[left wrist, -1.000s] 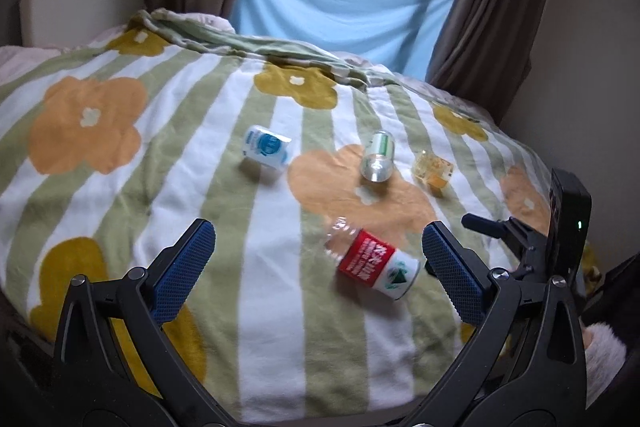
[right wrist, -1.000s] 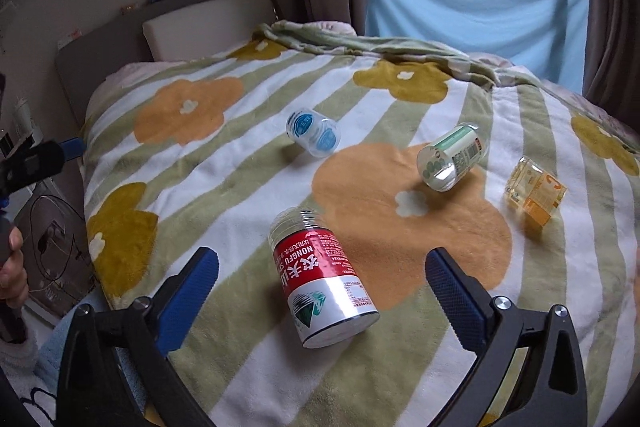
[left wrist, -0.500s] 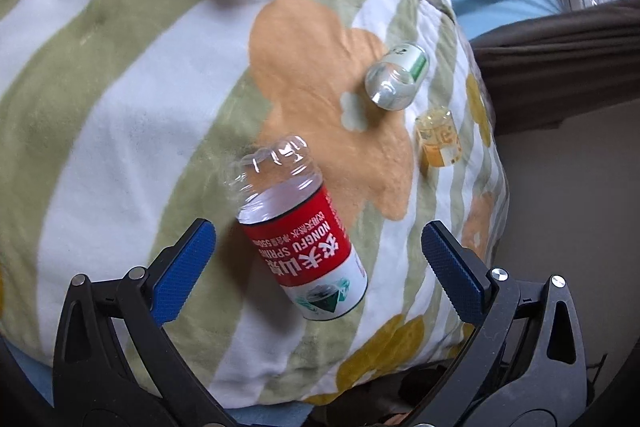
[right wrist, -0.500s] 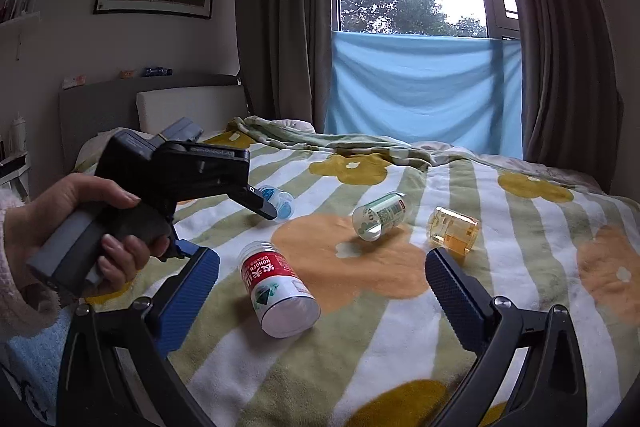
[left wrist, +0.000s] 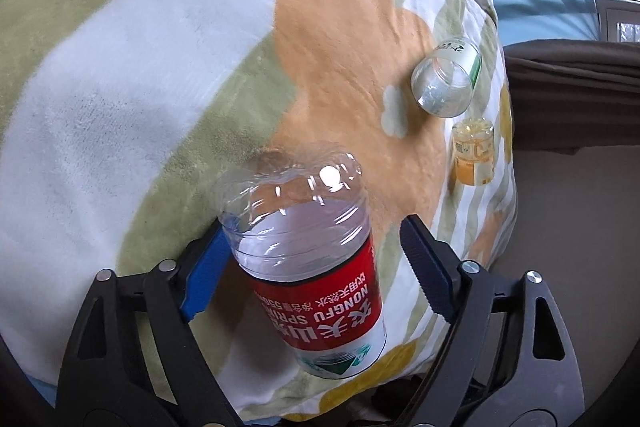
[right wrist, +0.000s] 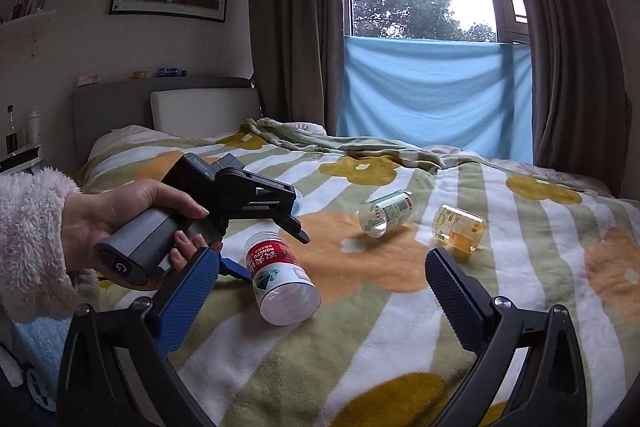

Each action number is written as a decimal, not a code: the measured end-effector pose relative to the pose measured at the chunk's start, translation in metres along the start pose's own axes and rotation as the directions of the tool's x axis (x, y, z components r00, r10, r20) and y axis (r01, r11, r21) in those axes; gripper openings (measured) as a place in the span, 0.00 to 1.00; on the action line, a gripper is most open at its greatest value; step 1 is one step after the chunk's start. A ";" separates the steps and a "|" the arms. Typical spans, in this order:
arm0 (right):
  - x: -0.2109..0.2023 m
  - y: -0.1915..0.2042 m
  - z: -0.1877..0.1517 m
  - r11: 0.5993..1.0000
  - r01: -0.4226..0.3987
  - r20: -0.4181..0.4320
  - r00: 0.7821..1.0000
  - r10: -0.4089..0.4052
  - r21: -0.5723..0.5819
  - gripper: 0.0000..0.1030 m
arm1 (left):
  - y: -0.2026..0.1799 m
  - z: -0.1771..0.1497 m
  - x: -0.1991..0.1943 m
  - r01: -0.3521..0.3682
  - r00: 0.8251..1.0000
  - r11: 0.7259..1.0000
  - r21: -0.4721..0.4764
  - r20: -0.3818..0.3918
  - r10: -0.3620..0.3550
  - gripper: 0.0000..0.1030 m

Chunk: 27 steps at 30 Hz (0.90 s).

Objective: Flip cup upside down
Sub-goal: 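Lift the bottle with the left gripper and stand it upright on the bed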

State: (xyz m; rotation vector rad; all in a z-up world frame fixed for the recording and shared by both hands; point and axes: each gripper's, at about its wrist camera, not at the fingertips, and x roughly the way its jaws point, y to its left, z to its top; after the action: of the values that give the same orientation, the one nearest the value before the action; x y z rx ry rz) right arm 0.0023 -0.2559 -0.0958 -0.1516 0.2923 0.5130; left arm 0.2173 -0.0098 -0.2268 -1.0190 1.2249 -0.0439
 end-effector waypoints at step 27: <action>-0.003 -0.005 -0.004 0.980 0.009 0.060 0.998 -0.021 0.199 1.00 | -0.088 -0.085 -0.065 -0.424 0.808 0.573 0.701 0.579 -0.111 0.60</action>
State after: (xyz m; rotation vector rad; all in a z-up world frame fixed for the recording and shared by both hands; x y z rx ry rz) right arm 0.0017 -0.2625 -0.0979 0.0559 0.2801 0.4695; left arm 0.1662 -0.0792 -0.1186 -0.0417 0.5827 -0.1309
